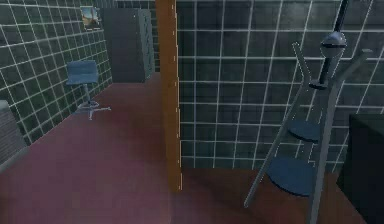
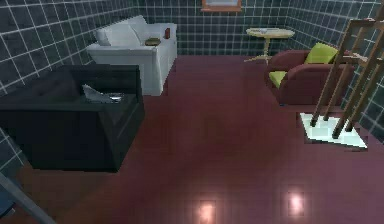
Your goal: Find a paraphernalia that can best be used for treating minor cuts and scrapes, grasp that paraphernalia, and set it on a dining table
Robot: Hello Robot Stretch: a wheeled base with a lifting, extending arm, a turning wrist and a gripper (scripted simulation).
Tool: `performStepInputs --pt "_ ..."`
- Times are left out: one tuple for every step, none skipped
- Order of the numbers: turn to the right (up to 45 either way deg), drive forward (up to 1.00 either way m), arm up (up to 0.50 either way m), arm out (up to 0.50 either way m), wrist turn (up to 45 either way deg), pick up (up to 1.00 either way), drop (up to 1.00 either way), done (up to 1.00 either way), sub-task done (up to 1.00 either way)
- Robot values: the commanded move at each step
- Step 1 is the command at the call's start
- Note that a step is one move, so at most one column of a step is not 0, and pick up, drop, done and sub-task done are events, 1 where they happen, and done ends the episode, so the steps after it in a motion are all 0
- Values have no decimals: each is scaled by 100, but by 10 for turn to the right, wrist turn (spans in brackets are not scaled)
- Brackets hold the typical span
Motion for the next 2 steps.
performStepInputs --pt "-150 0 0 0 0 0 0 0 0" --pt "0 5 0 0 0 0 0 0 0"
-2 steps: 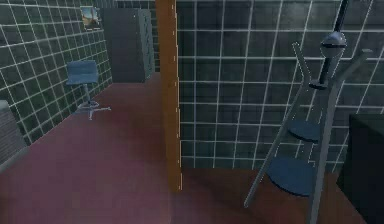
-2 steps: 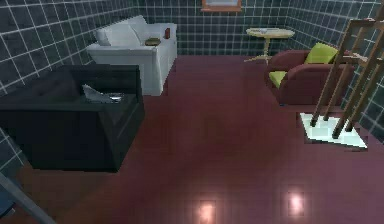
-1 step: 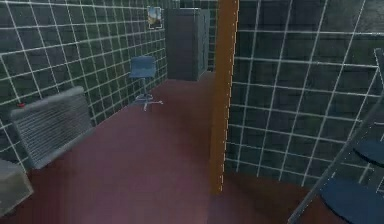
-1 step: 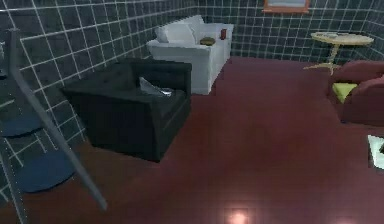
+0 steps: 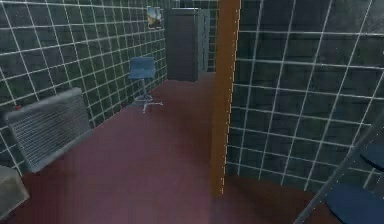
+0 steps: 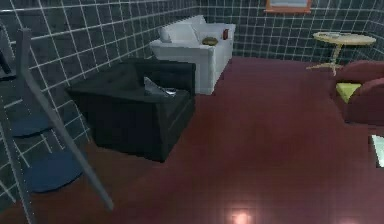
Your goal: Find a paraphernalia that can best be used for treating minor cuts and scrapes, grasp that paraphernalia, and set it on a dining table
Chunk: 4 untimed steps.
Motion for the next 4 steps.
performStepInputs --pt "450 0 0 0 0 0 0 0 0" --pt "60 0 0 0 0 0 0 0 0" --pt "0 30 0 0 0 0 0 0 0" --pt "450 0 0 0 0 0 0 0 0"
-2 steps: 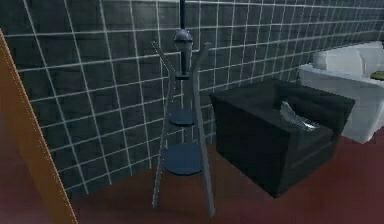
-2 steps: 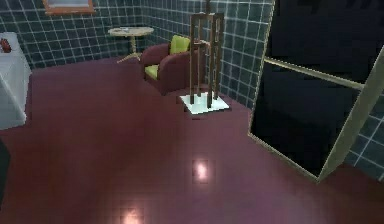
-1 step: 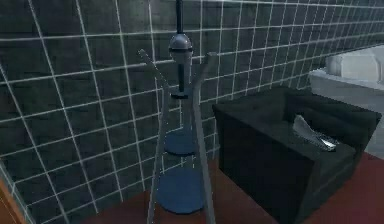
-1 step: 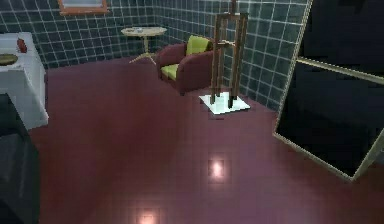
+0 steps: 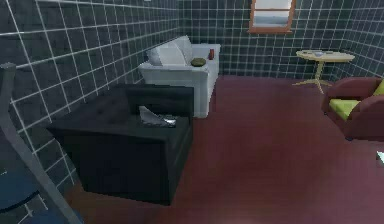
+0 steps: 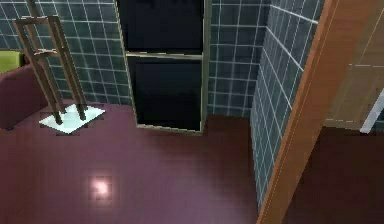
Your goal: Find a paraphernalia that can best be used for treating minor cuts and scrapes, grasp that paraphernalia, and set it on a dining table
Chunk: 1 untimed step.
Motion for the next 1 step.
performStepInputs --pt "120 0 0 0 0 0 0 0 0"
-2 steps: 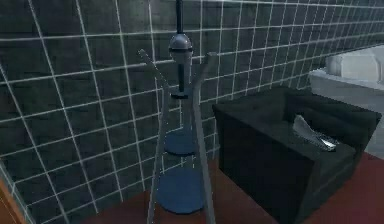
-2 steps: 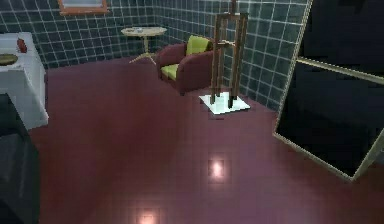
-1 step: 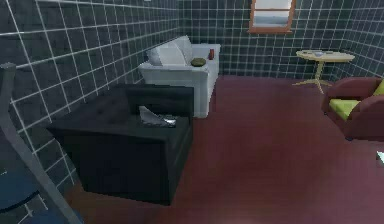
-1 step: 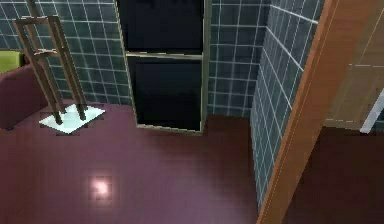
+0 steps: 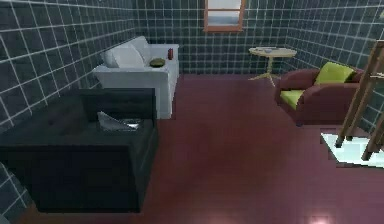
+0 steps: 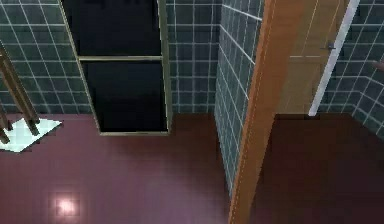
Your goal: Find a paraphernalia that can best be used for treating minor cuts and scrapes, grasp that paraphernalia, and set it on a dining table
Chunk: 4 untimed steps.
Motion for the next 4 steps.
performStepInputs --pt "0 100 0 0 0 0 0 0 0" --pt "30 0 0 0 0 0 0 0 0" --pt "0 100 0 0 0 0 0 0 0" --pt "0 100 0 0 0 0 0 0 0"
